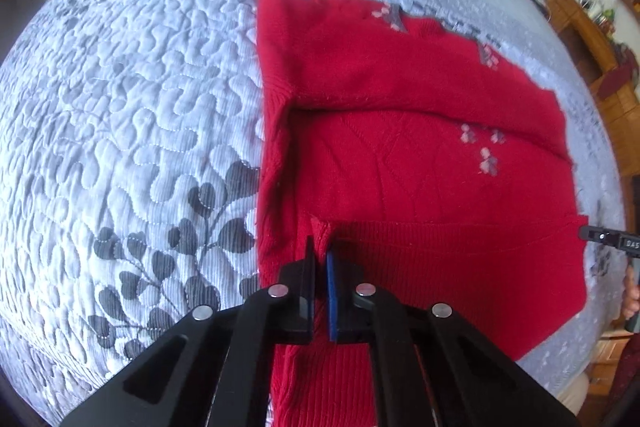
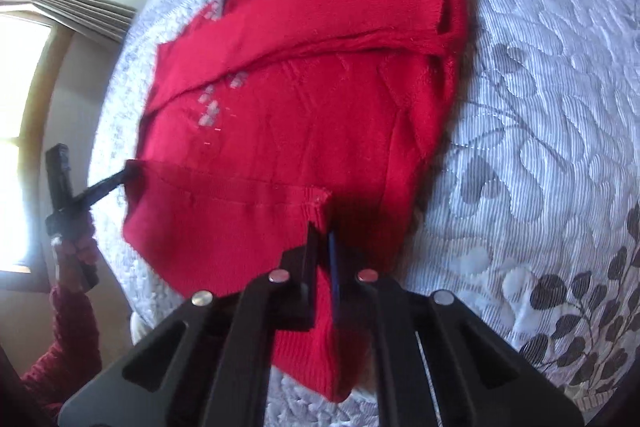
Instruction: Fold small clothes
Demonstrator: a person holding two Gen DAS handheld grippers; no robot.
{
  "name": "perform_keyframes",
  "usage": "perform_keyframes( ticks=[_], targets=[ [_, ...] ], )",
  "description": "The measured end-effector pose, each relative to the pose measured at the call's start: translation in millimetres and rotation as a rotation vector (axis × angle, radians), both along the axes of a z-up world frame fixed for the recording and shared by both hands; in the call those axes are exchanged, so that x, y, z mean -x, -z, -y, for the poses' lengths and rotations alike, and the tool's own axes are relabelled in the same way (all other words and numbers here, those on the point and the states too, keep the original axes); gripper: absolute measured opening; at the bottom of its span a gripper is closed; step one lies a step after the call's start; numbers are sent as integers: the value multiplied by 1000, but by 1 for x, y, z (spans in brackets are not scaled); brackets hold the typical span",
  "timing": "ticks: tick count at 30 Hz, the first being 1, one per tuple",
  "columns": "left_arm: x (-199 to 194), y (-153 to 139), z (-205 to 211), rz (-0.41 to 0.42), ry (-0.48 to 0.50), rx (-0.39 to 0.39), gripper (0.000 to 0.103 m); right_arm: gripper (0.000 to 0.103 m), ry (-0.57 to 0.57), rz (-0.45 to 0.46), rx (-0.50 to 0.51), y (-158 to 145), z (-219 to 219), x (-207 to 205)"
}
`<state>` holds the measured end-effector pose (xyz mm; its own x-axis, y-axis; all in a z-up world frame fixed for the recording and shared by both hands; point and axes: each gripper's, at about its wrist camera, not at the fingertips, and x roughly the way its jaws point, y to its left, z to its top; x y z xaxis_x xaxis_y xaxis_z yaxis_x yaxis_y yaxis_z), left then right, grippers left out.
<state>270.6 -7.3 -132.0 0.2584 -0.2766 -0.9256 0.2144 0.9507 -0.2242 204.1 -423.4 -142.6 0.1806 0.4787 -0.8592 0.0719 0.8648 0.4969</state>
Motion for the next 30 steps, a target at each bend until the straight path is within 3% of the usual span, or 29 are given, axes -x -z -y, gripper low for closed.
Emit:
perform_keyframes(
  ticks=[3, 8, 11, 12, 14, 17, 20, 24, 30],
  targets=[
    [10, -10, -7, 32, 3, 33, 4, 4, -3, 25, -13, -8, 3, 8],
    [19, -6, -7, 43, 22, -13, 4, 5, -9, 13, 16, -1, 2, 8],
    [15, 2, 1, 29, 51, -45, 5, 20, -21, -15, 37, 7, -2, 2],
    [14, 6, 4, 21, 64, -52, 5, 35, -23, -19, 51, 11, -4, -1],
    [11, 12, 9, 14, 82, -79, 6, 38, -30, -20, 49, 15, -6, -6],
    [8, 15, 14, 16, 95, -89, 6, 15, -54, -26, 33, 19, -13, -10],
    [8, 15, 15, 20, 99, -103, 5, 5, -69, -33, 57, 21, -16, -9],
    [7, 8, 5, 34, 37, -83, 4, 4, -46, 8, 9, 10, -8, -2],
    [14, -25, -3, 107, 5, -28, 4, 3, -18, 91, -42, -19, 7, 7]
  ],
)
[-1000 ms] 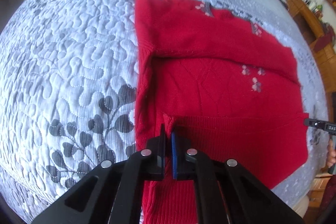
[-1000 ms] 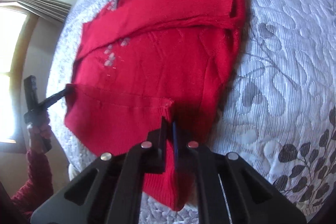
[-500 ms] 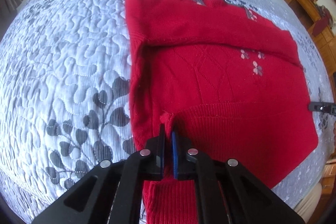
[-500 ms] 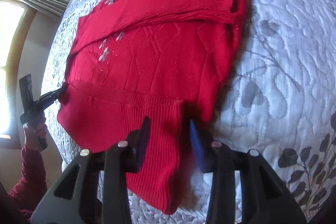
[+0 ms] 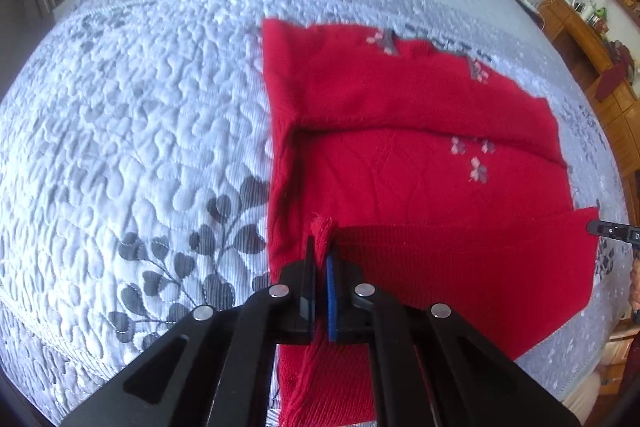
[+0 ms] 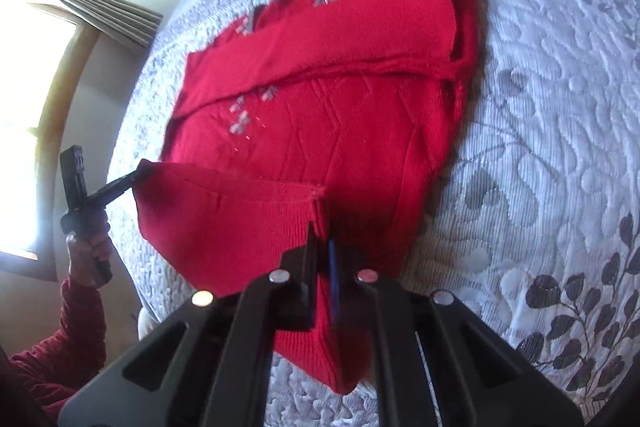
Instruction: Fold small clothes
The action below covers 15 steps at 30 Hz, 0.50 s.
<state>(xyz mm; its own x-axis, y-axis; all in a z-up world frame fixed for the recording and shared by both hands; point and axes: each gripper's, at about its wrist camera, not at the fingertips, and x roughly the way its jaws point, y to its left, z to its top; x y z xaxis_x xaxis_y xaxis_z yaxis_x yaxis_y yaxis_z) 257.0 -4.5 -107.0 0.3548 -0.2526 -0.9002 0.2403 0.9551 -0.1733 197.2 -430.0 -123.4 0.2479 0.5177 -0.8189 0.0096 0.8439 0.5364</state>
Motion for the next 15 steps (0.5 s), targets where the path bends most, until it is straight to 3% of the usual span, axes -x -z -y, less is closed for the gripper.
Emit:
perform_keyframes(
  ticks=[6, 15],
  targets=[
    [-20, -26, 2, 44, -18, 26, 4, 3, 40, 33, 13, -17, 12, -11],
    [-119, -68, 14, 130, -80, 53, 4, 3, 129, 128, 14, -72, 51, -95]
  ],
)
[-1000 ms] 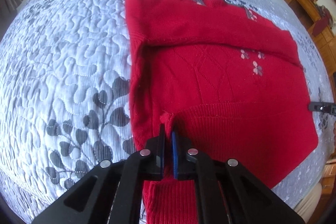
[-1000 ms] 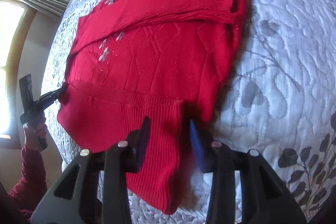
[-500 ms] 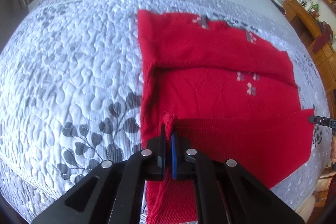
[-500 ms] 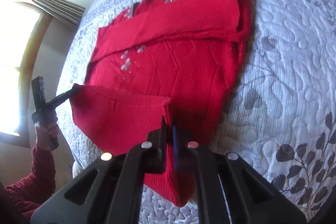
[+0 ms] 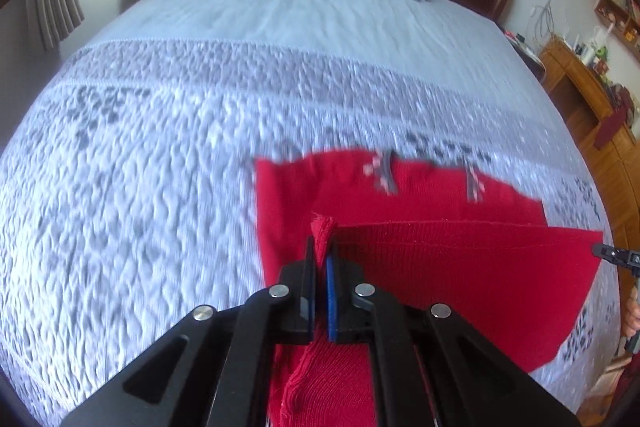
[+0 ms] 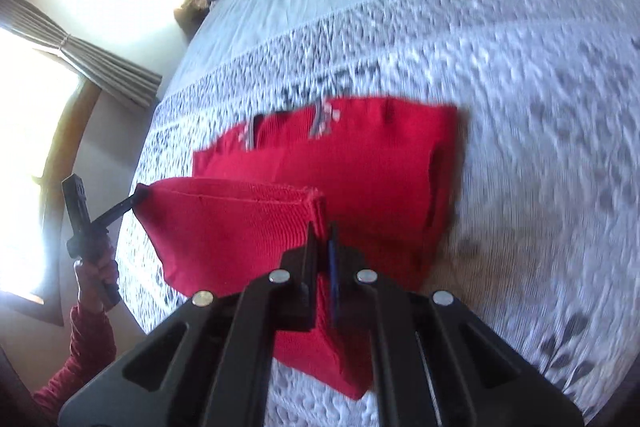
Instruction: Fold small clothes
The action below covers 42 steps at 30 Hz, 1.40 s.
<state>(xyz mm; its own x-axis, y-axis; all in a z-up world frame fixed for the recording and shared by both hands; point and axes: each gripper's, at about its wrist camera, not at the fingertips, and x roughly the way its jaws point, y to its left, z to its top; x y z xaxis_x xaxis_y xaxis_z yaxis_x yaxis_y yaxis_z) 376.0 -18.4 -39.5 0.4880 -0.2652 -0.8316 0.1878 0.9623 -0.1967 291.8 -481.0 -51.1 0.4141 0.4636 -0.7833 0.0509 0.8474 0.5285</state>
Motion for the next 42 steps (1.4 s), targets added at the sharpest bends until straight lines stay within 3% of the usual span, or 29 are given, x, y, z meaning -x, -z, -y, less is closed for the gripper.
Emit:
perform_keyframes(
  ticks=[4, 7, 12, 17, 20, 22, 24, 29, 32, 36, 40, 42],
  targets=[
    [-51, -1, 22, 18, -30, -8, 4, 3, 30, 7, 40, -5, 5, -54],
    [-85, 14, 41, 0, -36, -59, 4, 3, 53, -11, 57, 6, 12, -89],
    [-126, 65, 57, -80, -72, -114, 4, 3, 86, -107, 92, 55, 17, -134],
    [-141, 116, 67, -140, -82, -183, 4, 3, 103, -185, 156, 105, 18, -153],
    [-138, 129, 73, -112, -60, -233, 7, 4, 110, -218, 167, 129, 16, -152],
    [-133, 126, 77, -96, -48, -265, 11, 12, 122, -202, 146, 128, 17, -146],
    [-127, 117, 73, -101, -52, -280, 34, 21, 131, -193, 110, 122, 20, -139],
    [-80, 81, 31, -127, -78, -224, 62, 36, 42, -169, 192, 85, 12, -93],
    [-35, 80, 5, -186, -73, -189, 62, 36, -25, -175, 182, 74, 2, -37],
    [23, 90, -17, -229, -58, -179, 62, 41, -89, -204, 116, 81, -15, 25],
    [55, 103, -19, -250, -38, -176, 62, 45, -116, -225, 107, 97, -28, 56],
    [64, 106, -16, -246, -40, -181, 62, 45, -104, -228, 51, 102, -30, 61]
  ],
)
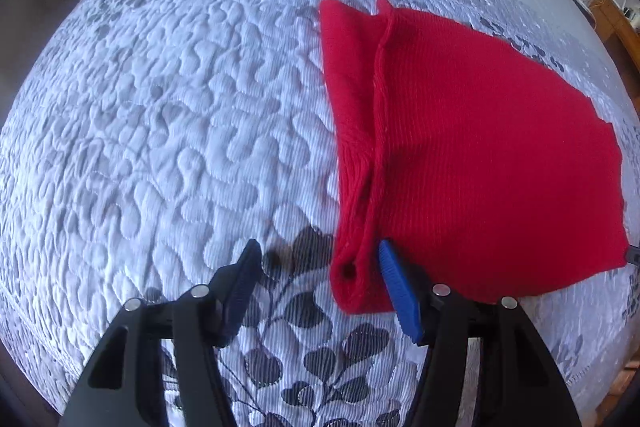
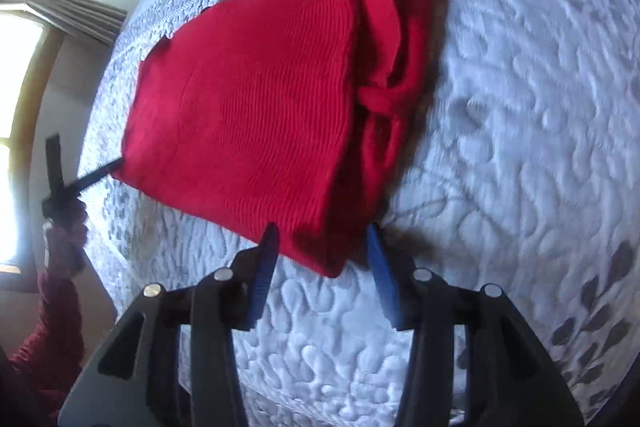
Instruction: Fold small clothes
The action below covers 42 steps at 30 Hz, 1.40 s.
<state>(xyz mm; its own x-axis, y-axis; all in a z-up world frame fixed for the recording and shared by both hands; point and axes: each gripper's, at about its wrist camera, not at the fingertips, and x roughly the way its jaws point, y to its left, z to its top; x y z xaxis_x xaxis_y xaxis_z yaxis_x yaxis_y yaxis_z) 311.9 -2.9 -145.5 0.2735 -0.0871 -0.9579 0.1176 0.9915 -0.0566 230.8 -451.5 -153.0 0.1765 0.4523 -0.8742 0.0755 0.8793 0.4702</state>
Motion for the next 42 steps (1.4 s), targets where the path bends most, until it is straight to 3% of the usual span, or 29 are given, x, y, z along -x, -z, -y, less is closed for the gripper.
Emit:
perform_keyframes(
  ticks=[2, 4, 5, 6, 7, 13, 16, 20, 22, 27, 31, 33, 38, 42],
  targets=[
    [3, 4, 4, -16, 0, 15, 60, 42, 4, -12, -16, 5, -5, -4],
    [3, 7, 10, -32, 11, 14, 49, 22, 6, -30, -20, 10, -6, -7],
    [2, 8, 13, -38, 16, 7, 38, 17, 9, -35, -23, 11, -6, -8],
    [2, 8, 14, -45, 19, 13, 20, 11, 10, -36, -27, 10, -6, -7],
    [1, 7, 16, -68, 22, 49, 14, 9, 9, -29, -36, 7, -7, -7],
    [1, 4, 10, -89, 4, 56, 10, 6, 9, -25, -4, -12, 5, 7],
    [1, 14, 9, -89, 19, 43, 10, 6, -10, -70, 72, 7, 3, 8],
    [2, 10, 12, -74, 39, 50, 12, 11, 14, -69, 43, 15, 2, 6],
    [4, 2, 6, -67, 39, 72, 18, 29, 25, -59, 15, 9, 3, 9],
    [7, -24, -21, -1, -17, 109, 46, 58, 58, -33, -9, -8, 17, 16],
    [-5, -23, -19, -29, -27, 137, 46, 62, 112, -24, -25, -17, 28, 4],
    [-17, -18, -13, -53, -26, 146, 50, 72, 136, -34, -51, -17, 32, -4],
    [-34, 2, 0, -88, -66, 115, 51, 73, 167, -83, -84, 3, 37, -19],
    [-43, 11, 7, -105, -57, 141, 60, 73, 149, -75, -106, 9, 30, -25]
  ],
)
